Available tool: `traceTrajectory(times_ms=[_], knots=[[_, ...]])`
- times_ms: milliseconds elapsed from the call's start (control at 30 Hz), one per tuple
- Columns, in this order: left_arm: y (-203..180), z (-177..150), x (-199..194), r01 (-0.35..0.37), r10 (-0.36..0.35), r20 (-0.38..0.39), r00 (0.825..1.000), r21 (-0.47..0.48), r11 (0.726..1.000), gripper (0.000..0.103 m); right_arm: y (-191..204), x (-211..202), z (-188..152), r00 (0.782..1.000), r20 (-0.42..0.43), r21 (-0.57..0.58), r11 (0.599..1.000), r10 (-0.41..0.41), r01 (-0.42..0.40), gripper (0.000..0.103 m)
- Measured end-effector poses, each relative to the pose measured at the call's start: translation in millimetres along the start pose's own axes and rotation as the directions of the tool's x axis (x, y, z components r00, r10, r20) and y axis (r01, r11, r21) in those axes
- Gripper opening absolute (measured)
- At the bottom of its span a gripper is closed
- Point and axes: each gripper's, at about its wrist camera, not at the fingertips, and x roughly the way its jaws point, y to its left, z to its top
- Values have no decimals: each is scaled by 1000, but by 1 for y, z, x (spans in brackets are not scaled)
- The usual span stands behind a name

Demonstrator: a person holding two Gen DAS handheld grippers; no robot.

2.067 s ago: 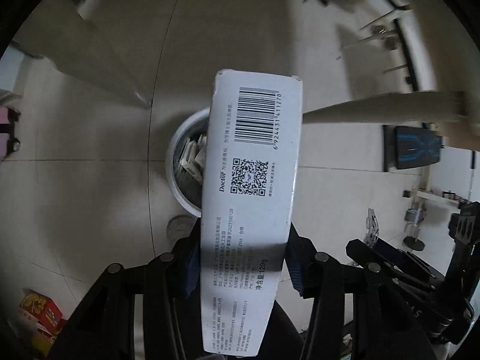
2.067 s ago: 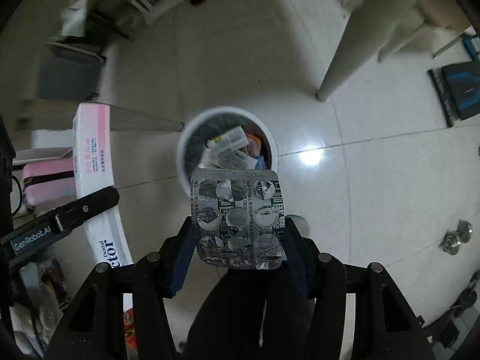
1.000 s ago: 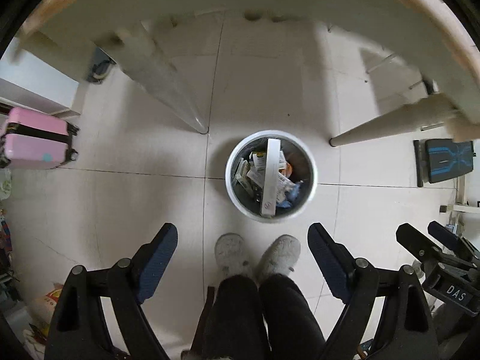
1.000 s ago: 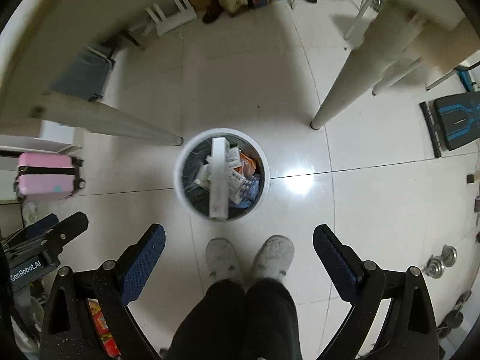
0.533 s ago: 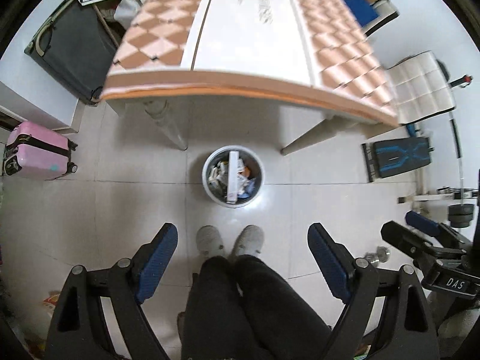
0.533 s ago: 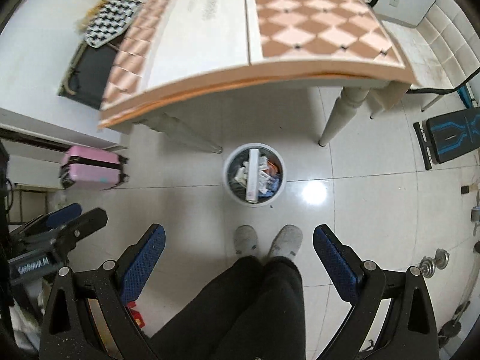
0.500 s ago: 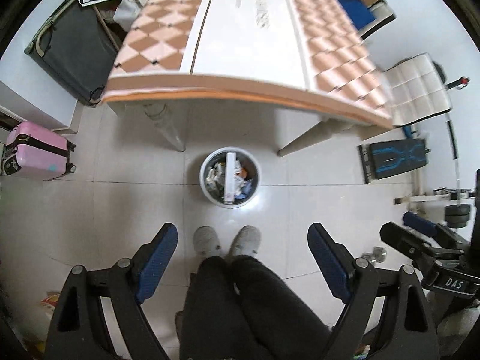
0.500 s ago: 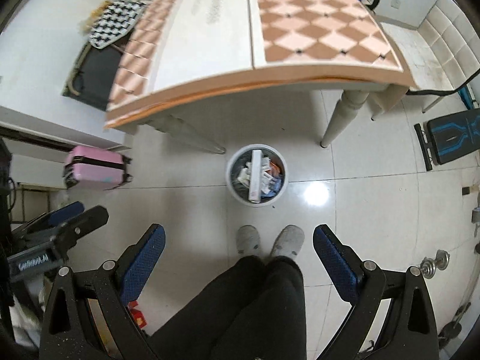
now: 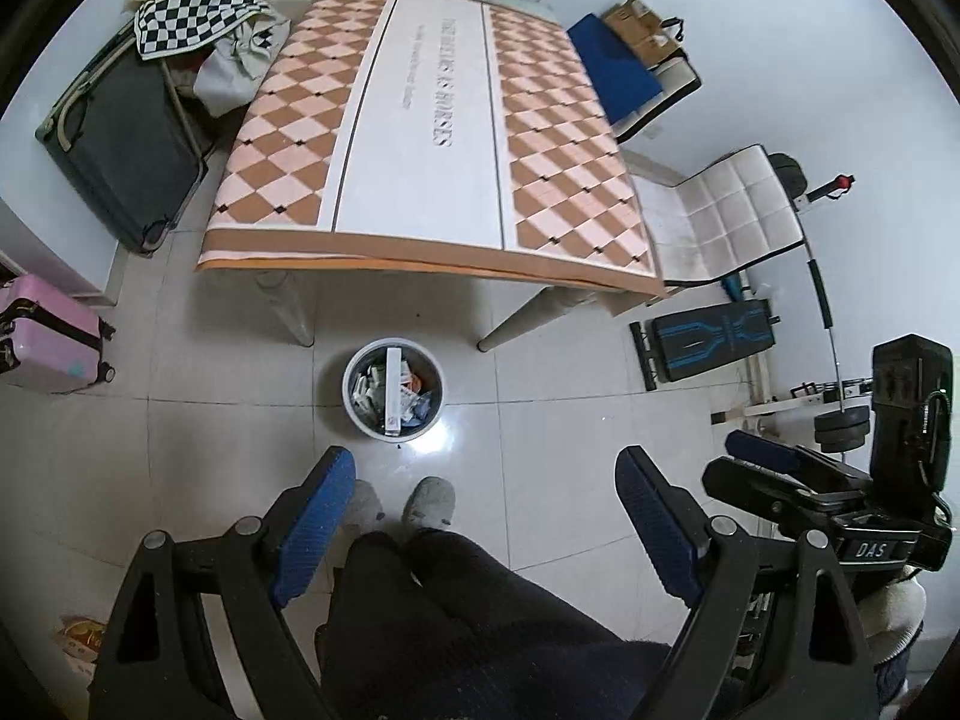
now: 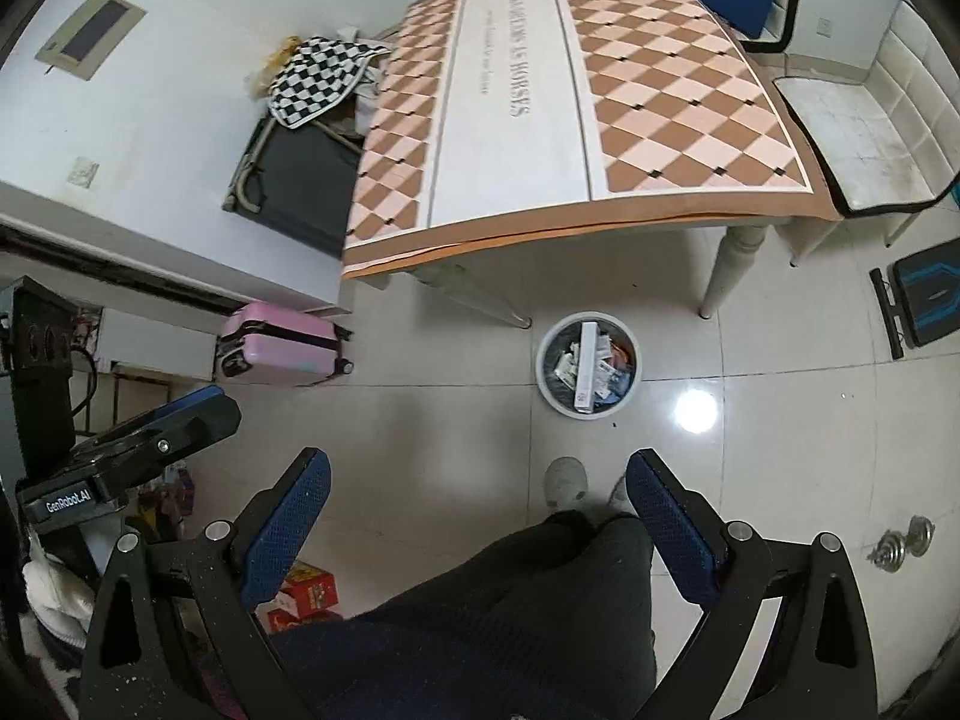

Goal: Collect trash

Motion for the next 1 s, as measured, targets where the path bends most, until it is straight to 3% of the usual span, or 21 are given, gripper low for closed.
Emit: traceTrajectory(times_ms=[300, 400, 1000], knots=[[-11, -4, -15, 26, -26, 20, 999, 15, 1000, 89, 9, -14, -3, 999, -6, -15, 999, 34, -34, 100], [-13, -5, -17, 36, -36, 24, 999, 21, 999, 103, 9, -15, -1, 999, -13, -14, 999, 39, -39, 103], [-20, -3, -17, 54, -55, 22, 998, 34, 998, 103, 6, -22, 10, 998, -27, 1, 999, 50, -50, 103]])
